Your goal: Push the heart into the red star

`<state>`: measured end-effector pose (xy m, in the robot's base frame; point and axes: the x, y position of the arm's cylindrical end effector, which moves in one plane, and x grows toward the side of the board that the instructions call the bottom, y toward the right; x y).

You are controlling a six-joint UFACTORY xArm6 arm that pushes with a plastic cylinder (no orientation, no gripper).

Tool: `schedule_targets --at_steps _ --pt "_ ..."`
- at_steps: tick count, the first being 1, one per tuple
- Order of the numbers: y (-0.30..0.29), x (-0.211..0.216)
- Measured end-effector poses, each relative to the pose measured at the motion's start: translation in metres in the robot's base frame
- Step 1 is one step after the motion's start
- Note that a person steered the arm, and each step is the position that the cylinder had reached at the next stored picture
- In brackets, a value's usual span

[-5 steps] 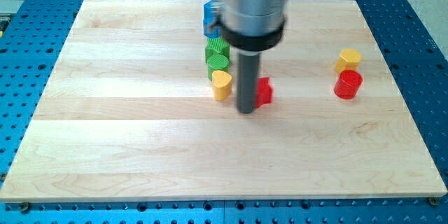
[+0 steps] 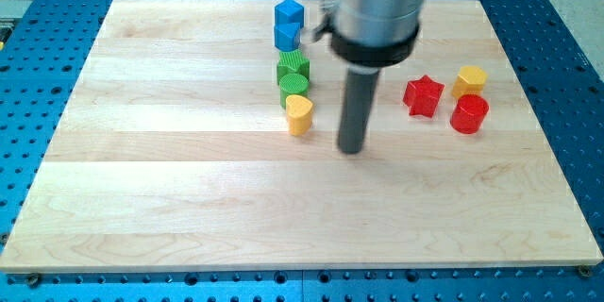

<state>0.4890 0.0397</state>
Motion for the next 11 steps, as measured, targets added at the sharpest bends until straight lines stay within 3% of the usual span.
schedule_targets --at_steps 1,2,3,4,6,7,8,9,11 --pt "-0.074 -0.026" --pt "-0.064 -0.052" --pt "-0.146 -0.077" --pt "-0.104 -0.094" --pt "0.050 -0.058" --pt "0.050 -0.043" --pt "-0.006 -0.003" --pt "0.036 0.005" --pt "0.097 -0.023"
